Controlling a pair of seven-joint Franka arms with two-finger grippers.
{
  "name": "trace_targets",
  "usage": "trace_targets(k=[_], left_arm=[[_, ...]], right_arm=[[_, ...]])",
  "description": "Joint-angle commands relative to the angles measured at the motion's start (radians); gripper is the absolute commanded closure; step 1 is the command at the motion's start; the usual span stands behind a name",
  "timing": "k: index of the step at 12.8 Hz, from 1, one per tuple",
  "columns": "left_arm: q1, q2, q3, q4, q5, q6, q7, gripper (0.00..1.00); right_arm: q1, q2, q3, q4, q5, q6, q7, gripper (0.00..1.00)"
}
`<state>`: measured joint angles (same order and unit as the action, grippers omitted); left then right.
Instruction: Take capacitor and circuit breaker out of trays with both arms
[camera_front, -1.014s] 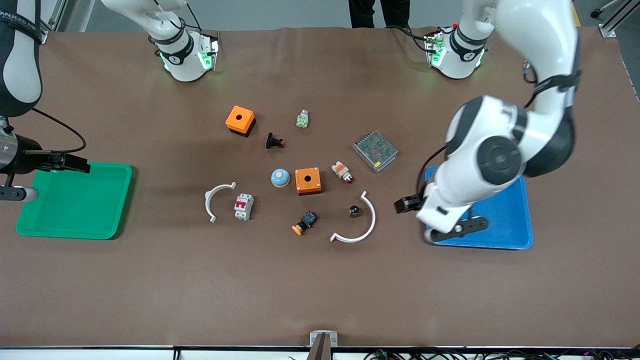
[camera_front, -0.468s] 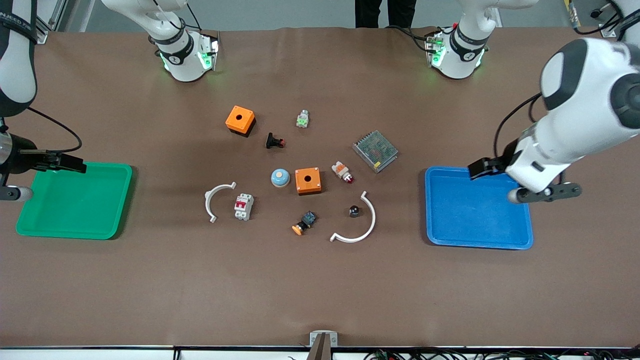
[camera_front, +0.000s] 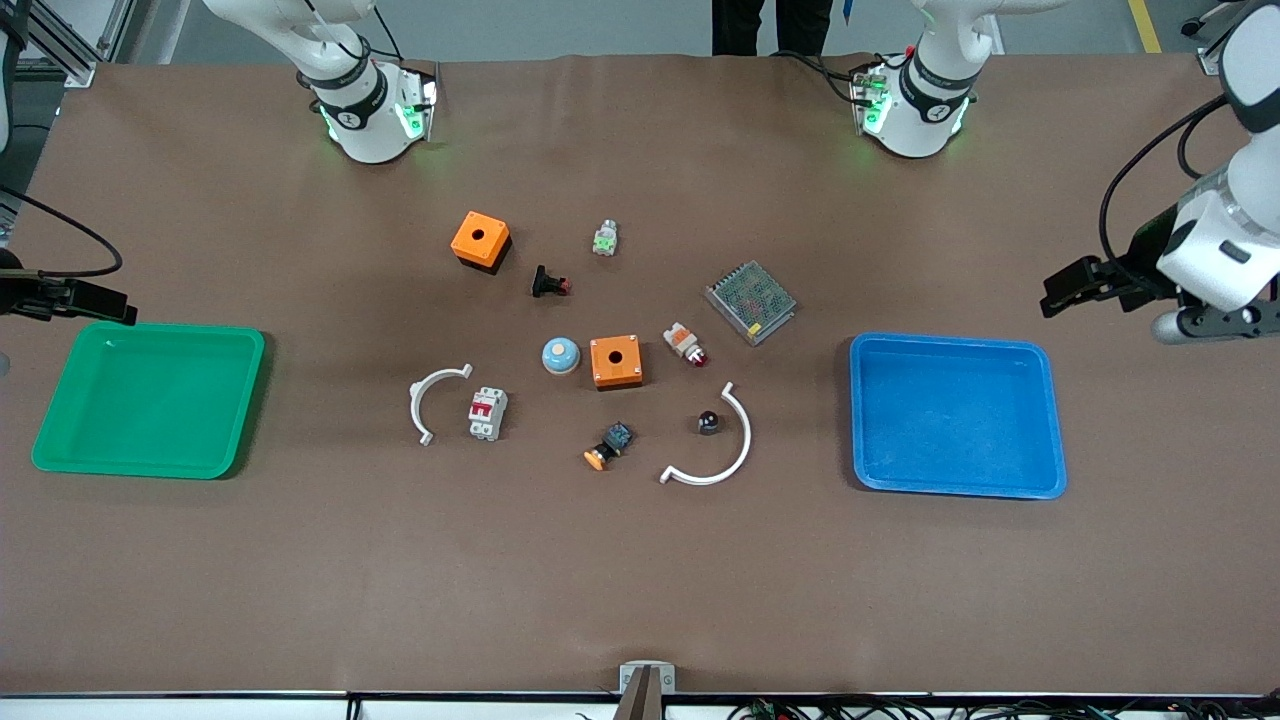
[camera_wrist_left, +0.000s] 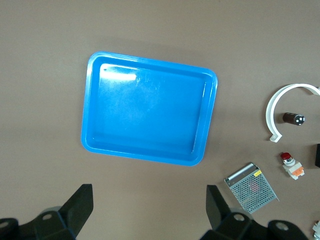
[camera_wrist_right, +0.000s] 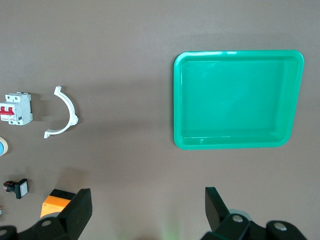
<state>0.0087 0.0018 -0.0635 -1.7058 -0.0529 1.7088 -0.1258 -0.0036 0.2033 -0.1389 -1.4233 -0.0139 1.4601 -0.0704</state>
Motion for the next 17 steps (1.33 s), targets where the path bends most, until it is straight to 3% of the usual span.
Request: trace_targets(k=[1,3,8,11,17], left_arm=[[0.001,-0.034,-0.006,0.021,-0.007,-0.07,0.009,0.01],[0.001,-0.033,-0.006,0.081,-0.007,-0.135,0.018,0.01],[-0.003,-0.014,-0.004,0.147,-0.005,-0.143,0.006,0.0],[-0.001,-0.013,-0.004,0.153,-0.004,-0.141,0.014,0.0],[0.001,-0.006,-0.001,0.153,0.001,-0.141,0.014,0.0]], right_arm=[[-0.024,-0.022,0.024,-0.002,0.0,-0.055,-0.012,0.0],[-0.029,-0.054,0.024,-0.015,0.009,-0.075,-0.009,0.0],[-0.032,-0.169,0.021,-0.098,0.048,-0.005,-0.016,0.0],[-0.024,-0.245,0.024,-0.187,0.048,0.052,-0.016,0.0],[-0.01,-0.315,0.028,-0.238,0.037,0.049,-0.016,0.0]])
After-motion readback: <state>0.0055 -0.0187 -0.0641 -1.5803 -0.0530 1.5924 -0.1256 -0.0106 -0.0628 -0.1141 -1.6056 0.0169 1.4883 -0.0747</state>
